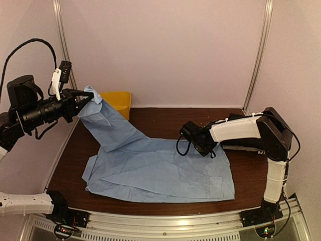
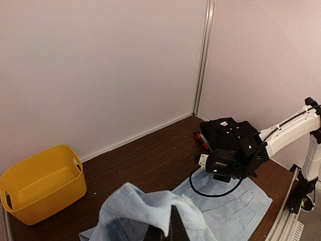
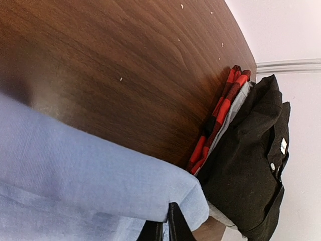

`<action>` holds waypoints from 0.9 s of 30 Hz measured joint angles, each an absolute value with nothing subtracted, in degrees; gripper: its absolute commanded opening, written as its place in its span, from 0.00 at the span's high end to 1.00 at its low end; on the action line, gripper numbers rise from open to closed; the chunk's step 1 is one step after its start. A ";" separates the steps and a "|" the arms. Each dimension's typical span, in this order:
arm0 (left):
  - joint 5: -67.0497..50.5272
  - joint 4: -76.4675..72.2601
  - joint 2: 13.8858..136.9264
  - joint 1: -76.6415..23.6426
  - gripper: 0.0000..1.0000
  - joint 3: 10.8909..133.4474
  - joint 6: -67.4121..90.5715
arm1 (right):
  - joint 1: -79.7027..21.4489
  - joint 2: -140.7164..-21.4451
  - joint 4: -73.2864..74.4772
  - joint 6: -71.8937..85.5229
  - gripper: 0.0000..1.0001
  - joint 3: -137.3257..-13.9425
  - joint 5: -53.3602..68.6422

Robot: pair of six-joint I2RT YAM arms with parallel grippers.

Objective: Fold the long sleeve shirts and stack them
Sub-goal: Pick up the 1/3-folded shirt from the center of the board, then fold the 1/3-folded shirt at the center of the board.

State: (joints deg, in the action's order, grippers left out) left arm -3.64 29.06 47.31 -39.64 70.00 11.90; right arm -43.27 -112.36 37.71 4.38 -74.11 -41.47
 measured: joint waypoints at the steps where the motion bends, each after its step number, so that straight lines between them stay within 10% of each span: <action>1: -3.53 29.19 47.31 -39.64 1.00 70.00 11.86 | -43.27 -112.31 37.95 4.49 1.00 -74.13 -41.58; 27: -4.89 39.68 45.17 -39.64 1.00 76.88 9.28 | -53.84 -102.13 50.11 15.38 1.00 -65.54 -36.64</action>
State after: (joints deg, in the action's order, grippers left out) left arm -4.89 39.68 45.17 -39.64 76.88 9.28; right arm -53.84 -102.13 50.11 15.38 -65.54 -36.64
